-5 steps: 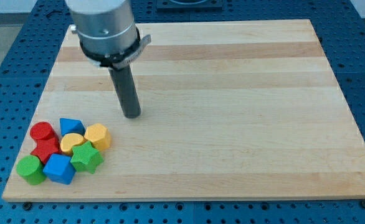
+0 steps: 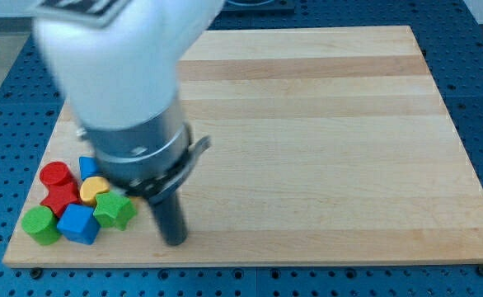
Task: Point your arm towards blue cube
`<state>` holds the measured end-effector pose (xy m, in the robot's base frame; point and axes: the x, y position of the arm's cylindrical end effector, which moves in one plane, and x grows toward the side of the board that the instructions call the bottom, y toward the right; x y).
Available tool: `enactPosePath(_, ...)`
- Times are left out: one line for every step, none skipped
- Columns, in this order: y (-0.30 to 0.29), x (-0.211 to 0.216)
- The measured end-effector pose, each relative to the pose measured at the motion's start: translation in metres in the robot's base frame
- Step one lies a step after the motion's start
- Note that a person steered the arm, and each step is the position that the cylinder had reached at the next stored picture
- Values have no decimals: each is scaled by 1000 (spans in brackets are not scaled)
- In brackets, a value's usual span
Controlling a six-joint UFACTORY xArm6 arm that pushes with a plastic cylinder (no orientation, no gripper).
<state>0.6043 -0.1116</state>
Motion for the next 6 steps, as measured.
enactPosePath(-12, 3)
enactPosePath(-33, 15)
enactPosePath(-38, 14)
enactPosePath(-55, 14)
enactPosePath(-83, 14)
enactPosePath(-116, 13)
